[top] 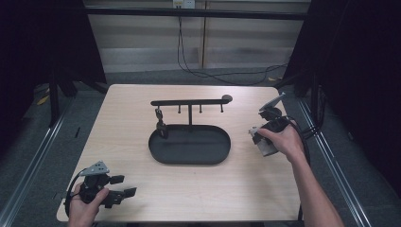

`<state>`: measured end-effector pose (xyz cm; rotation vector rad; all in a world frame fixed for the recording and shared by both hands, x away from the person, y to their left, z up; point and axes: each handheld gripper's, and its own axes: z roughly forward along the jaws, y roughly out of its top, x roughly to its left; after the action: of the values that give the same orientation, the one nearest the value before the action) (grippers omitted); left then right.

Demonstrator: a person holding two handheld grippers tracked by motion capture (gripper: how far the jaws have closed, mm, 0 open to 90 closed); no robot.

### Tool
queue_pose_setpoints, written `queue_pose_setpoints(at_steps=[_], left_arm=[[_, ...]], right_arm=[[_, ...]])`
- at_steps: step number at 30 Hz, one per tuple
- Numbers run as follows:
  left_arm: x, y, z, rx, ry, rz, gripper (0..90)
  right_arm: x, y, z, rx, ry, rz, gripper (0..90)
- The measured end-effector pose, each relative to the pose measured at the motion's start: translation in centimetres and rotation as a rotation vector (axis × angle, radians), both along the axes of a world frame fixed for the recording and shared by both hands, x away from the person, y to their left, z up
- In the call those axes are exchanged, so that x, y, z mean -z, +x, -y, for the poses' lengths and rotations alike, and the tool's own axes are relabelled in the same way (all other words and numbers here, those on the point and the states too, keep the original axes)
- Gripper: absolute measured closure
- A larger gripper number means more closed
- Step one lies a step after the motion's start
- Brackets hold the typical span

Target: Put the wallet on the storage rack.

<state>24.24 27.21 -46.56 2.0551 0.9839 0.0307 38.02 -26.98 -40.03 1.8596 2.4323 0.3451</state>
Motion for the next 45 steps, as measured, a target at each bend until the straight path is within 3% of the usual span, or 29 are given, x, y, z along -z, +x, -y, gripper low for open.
queue_pose_setpoints(at_steps=[4, 20, 33, 45], left_arm=[[0.0, 0.0, 0.0, 0.001, 0.001, 0.000, 23.2], [0.0, 0.1, 0.0, -0.005, -0.009, -0.007, 20.9], [-0.2, 0.1, -0.3, -0.024, -0.049, 0.006, 16.7], [-0.2, 0.1, 0.0, -0.018, -0.026, 0.016, 16.5]], right_arm=[[-0.4, -0.1, -0.3, -0.004, 0.014, 0.008, 33.2], [-2.2, -0.3, -1.0, -0.013, 0.150, 0.060, 33.2], [-2.4, -0.1, -2.6, -0.031, 0.199, 0.073, 33.3], [-2.0, 0.4, -4.2, -0.048, 0.235, 0.084, 33.2]])
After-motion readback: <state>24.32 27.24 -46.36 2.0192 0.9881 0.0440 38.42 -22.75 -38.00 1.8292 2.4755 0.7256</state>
